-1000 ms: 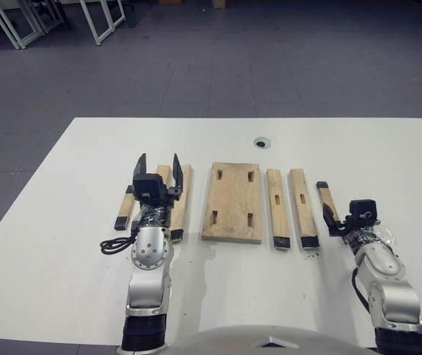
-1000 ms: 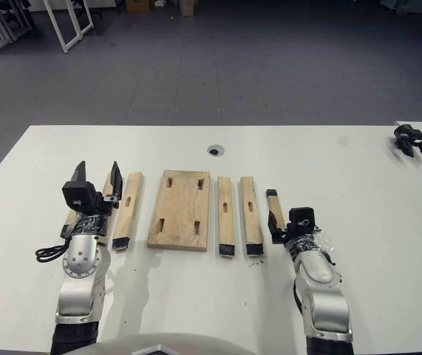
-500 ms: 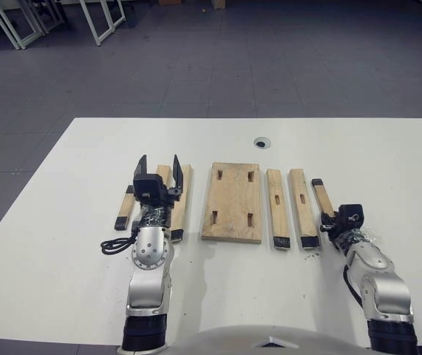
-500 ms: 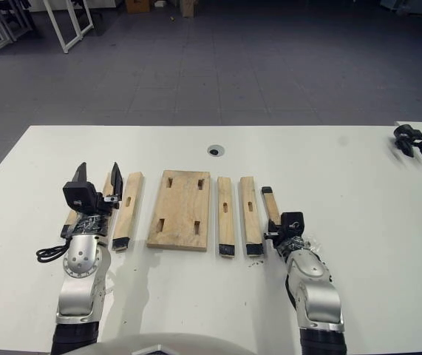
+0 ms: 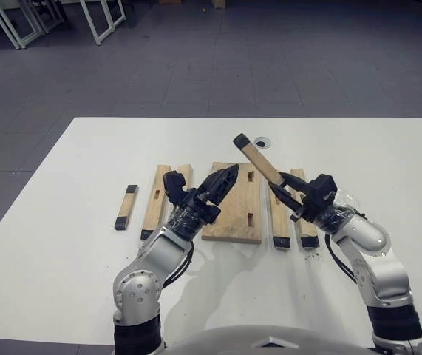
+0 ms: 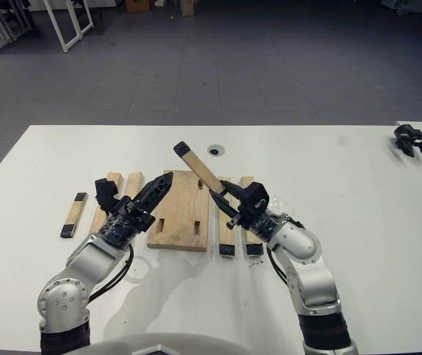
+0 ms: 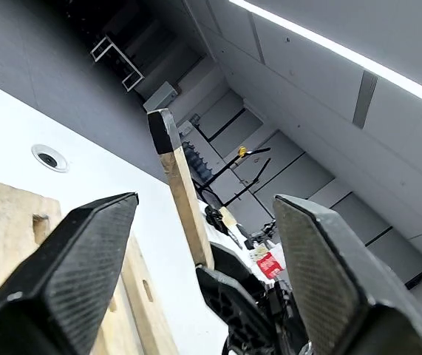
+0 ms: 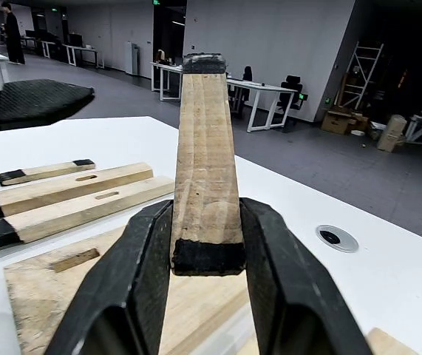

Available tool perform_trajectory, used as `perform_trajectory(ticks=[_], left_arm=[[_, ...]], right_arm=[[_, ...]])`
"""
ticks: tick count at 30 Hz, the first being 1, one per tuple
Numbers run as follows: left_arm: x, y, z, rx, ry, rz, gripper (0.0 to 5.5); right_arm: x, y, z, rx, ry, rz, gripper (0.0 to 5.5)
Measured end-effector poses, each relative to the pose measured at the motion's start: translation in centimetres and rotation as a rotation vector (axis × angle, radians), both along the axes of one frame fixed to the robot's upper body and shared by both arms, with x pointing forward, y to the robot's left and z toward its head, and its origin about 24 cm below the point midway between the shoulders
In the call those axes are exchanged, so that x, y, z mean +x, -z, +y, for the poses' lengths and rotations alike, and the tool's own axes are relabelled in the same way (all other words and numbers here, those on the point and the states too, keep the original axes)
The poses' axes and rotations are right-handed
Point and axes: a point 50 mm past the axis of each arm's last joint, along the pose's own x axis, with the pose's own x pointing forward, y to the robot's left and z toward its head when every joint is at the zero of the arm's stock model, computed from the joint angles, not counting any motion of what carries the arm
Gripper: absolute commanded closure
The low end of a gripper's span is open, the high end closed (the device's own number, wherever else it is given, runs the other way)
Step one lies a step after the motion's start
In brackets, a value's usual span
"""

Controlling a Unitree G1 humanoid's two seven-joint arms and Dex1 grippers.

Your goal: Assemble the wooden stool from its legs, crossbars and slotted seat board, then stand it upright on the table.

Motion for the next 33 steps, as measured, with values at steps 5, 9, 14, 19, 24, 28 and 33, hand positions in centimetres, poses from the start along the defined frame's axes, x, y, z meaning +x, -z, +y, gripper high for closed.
perform_trajectory(ticks=[5, 9, 14, 19, 24, 28, 33], left_arm=[[-0.1, 0.2, -0.2, -0.025, 0.016, 0.055, 2.41], [0.2, 0.1, -0.1, -0.028, 0.017, 0.074, 3.13], [0.4, 0.4, 0.4, -0.014, -0.001, 0.089, 3.81], [0.8, 0.8, 1.4, -0.015, -0.062, 0.110, 4.53], [0.7, 0.8, 1.3, -0.036, -0.047, 0.107, 4.98], [0.7, 1.1, 1.4, -0.036, -0.054, 0.125, 5.07], [1.1, 1.2, 2.8, -0.054, -0.140, 0.139, 5.07]], right_arm=[[-1.6, 0.2, 1.2, 0.007, -0.125, -0.007, 4.21], [-2.2, 0.4, 1.7, -0.018, -0.169, -0.020, 4.21], [-2.5, 0.6, 1.7, -0.035, -0.180, -0.023, 4.21], [-2.4, 0.6, 1.6, -0.041, -0.167, -0.030, 4.21], [-2.5, 0.8, 1.5, -0.050, -0.166, -0.022, 4.21], [-2.6, 0.8, 1.6, -0.064, -0.171, -0.031, 3.33], [-2.4, 1.3, 0.9, -0.159, -0.153, -0.024, 2.63]])
